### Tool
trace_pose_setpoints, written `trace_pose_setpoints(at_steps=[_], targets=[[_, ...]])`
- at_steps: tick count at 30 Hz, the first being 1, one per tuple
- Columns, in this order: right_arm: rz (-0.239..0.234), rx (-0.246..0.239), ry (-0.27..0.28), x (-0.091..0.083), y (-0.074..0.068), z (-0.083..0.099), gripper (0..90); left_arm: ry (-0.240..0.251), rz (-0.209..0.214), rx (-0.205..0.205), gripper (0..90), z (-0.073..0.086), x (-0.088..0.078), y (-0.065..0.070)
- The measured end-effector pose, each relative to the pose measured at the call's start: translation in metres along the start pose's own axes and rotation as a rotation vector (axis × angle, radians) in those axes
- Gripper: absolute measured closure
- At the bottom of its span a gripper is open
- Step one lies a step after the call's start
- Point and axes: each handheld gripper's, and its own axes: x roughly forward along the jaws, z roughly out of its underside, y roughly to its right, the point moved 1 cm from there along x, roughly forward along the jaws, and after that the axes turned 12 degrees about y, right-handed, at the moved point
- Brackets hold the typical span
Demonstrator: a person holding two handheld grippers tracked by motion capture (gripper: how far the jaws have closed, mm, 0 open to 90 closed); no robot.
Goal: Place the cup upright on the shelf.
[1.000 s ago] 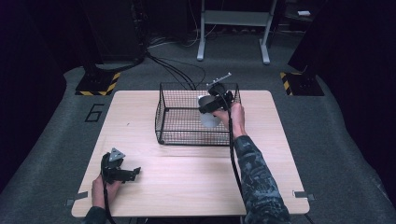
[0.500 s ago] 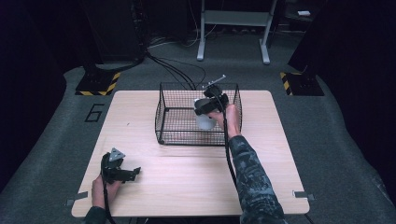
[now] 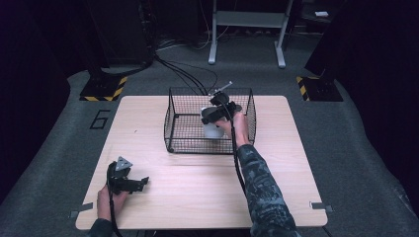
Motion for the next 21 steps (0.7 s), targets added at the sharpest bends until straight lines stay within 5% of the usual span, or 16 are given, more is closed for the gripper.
trace_pose_setpoints(at_steps=[21], targets=[[0.002,0.005,-0.013,0.018,-0.004,0.005,5.7,-0.014,0.005,0.009,0.1,0.0,-0.001,-0.001]])
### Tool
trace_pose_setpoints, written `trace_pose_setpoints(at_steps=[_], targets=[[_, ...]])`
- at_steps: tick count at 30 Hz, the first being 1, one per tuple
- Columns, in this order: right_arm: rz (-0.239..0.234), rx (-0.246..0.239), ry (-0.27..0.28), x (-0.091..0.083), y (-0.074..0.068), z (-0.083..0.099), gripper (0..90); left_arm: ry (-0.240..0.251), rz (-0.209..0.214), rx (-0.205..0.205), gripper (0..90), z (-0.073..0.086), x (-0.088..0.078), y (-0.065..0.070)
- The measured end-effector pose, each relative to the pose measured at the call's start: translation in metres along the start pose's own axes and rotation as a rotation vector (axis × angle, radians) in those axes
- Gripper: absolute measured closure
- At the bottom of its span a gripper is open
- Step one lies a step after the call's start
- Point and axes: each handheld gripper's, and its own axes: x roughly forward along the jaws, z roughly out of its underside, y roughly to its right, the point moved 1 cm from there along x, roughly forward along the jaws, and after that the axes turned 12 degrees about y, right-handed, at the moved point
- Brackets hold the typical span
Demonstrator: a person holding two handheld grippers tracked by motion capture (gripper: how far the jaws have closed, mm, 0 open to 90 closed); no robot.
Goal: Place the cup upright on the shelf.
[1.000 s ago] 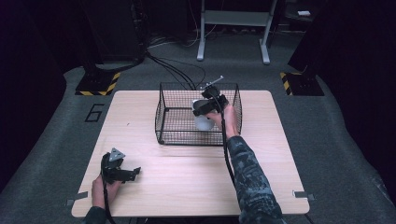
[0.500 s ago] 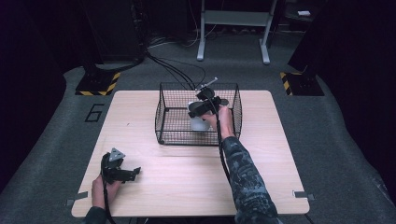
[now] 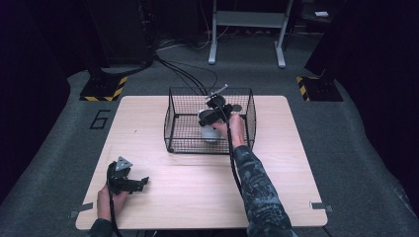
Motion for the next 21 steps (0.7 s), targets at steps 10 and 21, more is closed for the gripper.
trace_pose_setpoints(at_steps=[10,21], targets=[[0.017,-0.014,-0.024,0.006,-0.002,0.01,5.6,-0.003,0.002,0.003,0.1,0.0,0.0,0.0],[0.012,-0.022,-0.02,-0.001,0.001,0.019,5.6,0.0,0.003,-0.009,0.1,0.0,0.0,0.0]])
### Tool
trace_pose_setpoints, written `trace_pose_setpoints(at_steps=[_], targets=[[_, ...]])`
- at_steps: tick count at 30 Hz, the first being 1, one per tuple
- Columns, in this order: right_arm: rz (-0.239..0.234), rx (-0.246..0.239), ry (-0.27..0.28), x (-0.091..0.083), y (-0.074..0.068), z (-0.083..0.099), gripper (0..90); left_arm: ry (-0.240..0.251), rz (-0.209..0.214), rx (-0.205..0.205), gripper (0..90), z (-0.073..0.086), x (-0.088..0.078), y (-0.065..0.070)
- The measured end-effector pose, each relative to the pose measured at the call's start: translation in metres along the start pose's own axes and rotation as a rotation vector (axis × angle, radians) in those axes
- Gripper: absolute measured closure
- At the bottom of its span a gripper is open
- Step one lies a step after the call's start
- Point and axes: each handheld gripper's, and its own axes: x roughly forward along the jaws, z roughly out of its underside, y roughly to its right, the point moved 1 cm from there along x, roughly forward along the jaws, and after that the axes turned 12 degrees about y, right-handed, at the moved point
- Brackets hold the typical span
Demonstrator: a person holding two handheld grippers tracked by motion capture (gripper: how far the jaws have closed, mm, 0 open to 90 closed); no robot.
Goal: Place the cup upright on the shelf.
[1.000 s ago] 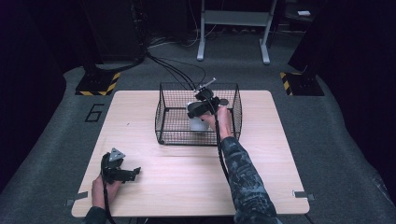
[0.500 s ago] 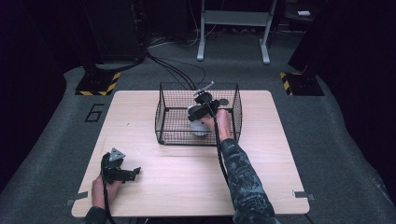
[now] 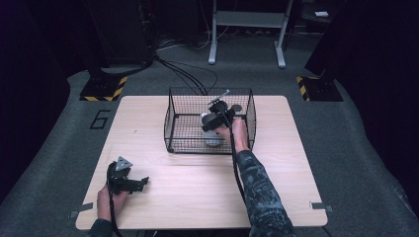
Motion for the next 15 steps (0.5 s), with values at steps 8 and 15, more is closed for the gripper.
trace_pose_setpoints(at_steps=[8,15], targets=[[0.005,-0.012,0.003,-0.005,-0.001,0.007,5.6,0.002,0.0,0.0,0.1,0.0,0.0,0.0],[0.034,-0.083,-0.014,-0.008,-0.006,0.013,5.6,0.007,-0.005,0.001,0.1,0.0,0.0,0.0]])
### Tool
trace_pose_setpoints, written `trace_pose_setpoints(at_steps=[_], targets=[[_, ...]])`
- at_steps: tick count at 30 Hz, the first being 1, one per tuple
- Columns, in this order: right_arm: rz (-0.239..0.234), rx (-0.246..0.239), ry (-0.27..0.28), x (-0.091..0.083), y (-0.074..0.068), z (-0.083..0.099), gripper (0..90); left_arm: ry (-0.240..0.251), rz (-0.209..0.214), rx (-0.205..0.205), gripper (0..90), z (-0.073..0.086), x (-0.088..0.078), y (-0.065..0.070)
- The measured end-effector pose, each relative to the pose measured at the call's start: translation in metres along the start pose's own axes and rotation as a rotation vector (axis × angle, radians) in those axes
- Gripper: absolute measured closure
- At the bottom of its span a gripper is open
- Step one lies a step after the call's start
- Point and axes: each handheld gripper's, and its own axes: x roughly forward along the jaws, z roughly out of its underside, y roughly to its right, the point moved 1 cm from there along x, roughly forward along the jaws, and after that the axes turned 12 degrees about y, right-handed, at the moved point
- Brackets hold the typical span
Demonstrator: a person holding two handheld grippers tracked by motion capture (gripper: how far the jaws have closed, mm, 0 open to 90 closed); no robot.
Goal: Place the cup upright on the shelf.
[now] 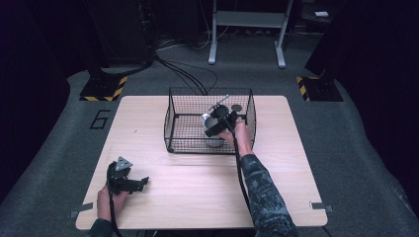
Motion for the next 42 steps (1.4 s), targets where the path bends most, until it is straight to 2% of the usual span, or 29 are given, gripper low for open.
trace_pose_setpoints(at_steps=[9,11,14,15,21,25,28,35,42], targets=[[-0.003,0.025,0.005,-0.001,0.0,0.001,5.4,0.001,0.0,0.0,0.1,0.0,0.0,0.0],[-0.01,0.015,0.01,0.0,0.001,0.0,5.1,0.001,0.0,0.0,0.1,0.0,0.0,0.0],[-0.021,0.029,-0.003,0.0,0.0,0.0,0.0,0.005,-0.001,-0.001,0.1,0.0,0.0,0.0],[-0.029,0.044,0.004,-0.001,0.001,-0.001,0.0,-0.005,0.005,-0.001,0.1,0.0,0.0,0.0],[-0.053,0.088,0.082,-0.013,0.008,-0.001,0.0,0.0,0.0,0.0,0.1,0.0,0.0,0.0],[-0.077,0.107,0.133,-0.028,0.01,-0.003,0.0,0.002,0.002,-0.001,0.1,0.0,0.0,0.0],[-0.089,0.112,0.138,-0.041,0.009,-0.004,0.0,-0.003,0.003,0.007,0.1,0.0,0.0,-0.001],[-0.087,0.102,0.187,-0.079,0.008,0.001,0.0,-0.006,0.006,0.008,0.1,0.0,0.0,-0.001],[-0.07,0.076,0.239,-0.121,0.005,0.015,0.0,-0.006,0.005,0.008,0.1,0.0,0.0,-0.001]])
